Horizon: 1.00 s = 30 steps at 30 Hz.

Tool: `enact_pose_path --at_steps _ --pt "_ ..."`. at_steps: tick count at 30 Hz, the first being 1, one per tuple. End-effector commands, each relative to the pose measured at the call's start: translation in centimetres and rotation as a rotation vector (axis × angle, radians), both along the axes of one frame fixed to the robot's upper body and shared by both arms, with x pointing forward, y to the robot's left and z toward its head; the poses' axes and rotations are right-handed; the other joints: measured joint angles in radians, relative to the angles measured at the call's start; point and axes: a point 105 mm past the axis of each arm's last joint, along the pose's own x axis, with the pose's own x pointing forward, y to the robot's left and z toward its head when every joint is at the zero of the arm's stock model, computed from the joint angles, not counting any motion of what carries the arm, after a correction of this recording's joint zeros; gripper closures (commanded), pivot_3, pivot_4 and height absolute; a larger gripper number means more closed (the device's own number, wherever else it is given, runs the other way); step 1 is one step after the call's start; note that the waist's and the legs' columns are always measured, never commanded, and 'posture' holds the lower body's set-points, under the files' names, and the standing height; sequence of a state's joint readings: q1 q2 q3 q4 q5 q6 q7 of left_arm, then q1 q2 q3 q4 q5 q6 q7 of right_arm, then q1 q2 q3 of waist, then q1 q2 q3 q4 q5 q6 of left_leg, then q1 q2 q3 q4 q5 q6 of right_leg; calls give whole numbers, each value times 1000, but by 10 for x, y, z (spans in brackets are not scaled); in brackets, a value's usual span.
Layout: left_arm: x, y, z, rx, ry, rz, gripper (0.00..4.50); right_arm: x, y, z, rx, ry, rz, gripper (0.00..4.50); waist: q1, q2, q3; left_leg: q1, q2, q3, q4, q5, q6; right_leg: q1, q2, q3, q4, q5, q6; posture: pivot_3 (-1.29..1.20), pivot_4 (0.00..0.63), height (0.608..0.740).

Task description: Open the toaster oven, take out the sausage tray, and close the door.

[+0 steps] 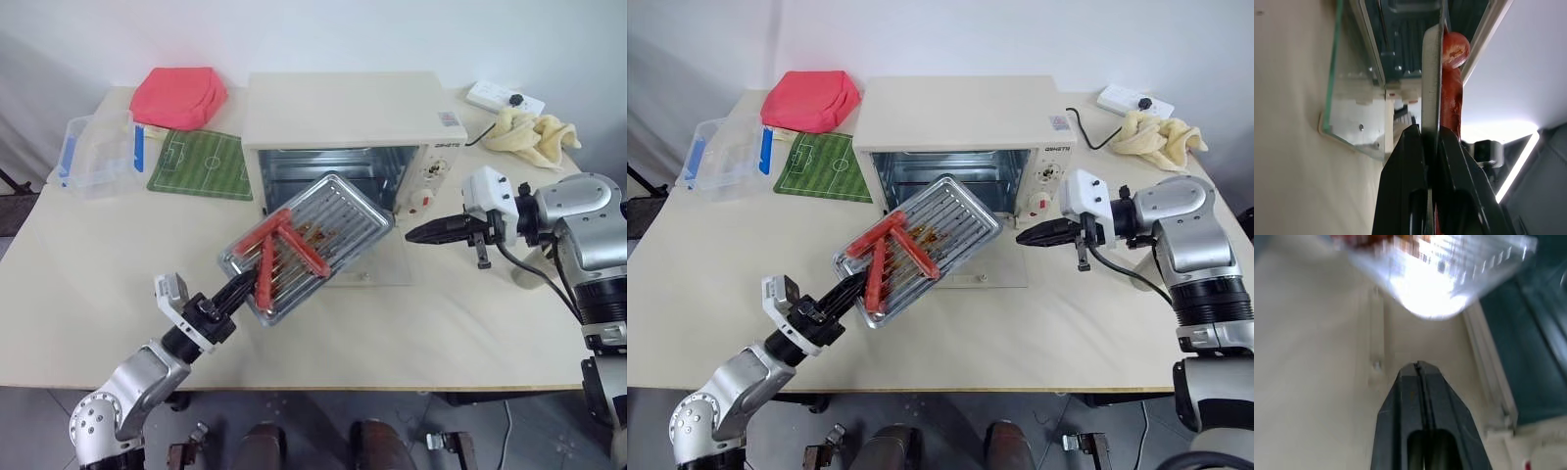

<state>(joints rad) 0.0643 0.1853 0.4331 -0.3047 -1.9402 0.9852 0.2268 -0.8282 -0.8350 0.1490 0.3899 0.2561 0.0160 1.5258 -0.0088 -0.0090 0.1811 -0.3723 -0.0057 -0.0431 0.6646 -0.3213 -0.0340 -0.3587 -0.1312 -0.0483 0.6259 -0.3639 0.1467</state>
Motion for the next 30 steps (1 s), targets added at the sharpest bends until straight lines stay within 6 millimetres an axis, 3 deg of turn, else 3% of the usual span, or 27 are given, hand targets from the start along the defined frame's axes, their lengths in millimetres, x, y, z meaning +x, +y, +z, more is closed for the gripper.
enact_pose_path --at_steps 1,11,17,22,25,30 --pt "-14 0 13 -39 -43 60 4500 0 -6 -8 -53 -19 16 4446 2 0 0 0 0 0 0 0 0 0 0 0 0 0 0 0 150 740" --pt "-42 21 6 -89 9 260 4500 18 -9 -51 -161 -37 0 4446 7 1 0 0 0 2 0 0 0 2 1 0 -3 0 -1 0 150 740" --pt "-56 36 -1 -84 28 330 4500 16 5 -59 -131 -20 48 4446 5 0 0 1 0 6 0 0 0 4 2 -2 -5 1 -1 0 150 740" --pt "-65 46 -7 -73 41 359 4500 21 1 -69 -183 -41 23 4446 5 0 0 2 1 8 0 0 -1 5 2 -2 -5 1 -2 0 150 740" --pt "-70 55 -11 -64 40 377 4500 22 -8 -71 -209 -50 8 4446 5 0 0 3 1 9 0 0 0 6 2 -2 -6 1 -2 0 150 740" --pt "-78 71 -13 -44 20 399 4500 30 -28 -52 -171 -63 -80 4446 7 0 0 4 1 9 0 -1 0 8 2 -2 -7 2 -3 0 150 740"
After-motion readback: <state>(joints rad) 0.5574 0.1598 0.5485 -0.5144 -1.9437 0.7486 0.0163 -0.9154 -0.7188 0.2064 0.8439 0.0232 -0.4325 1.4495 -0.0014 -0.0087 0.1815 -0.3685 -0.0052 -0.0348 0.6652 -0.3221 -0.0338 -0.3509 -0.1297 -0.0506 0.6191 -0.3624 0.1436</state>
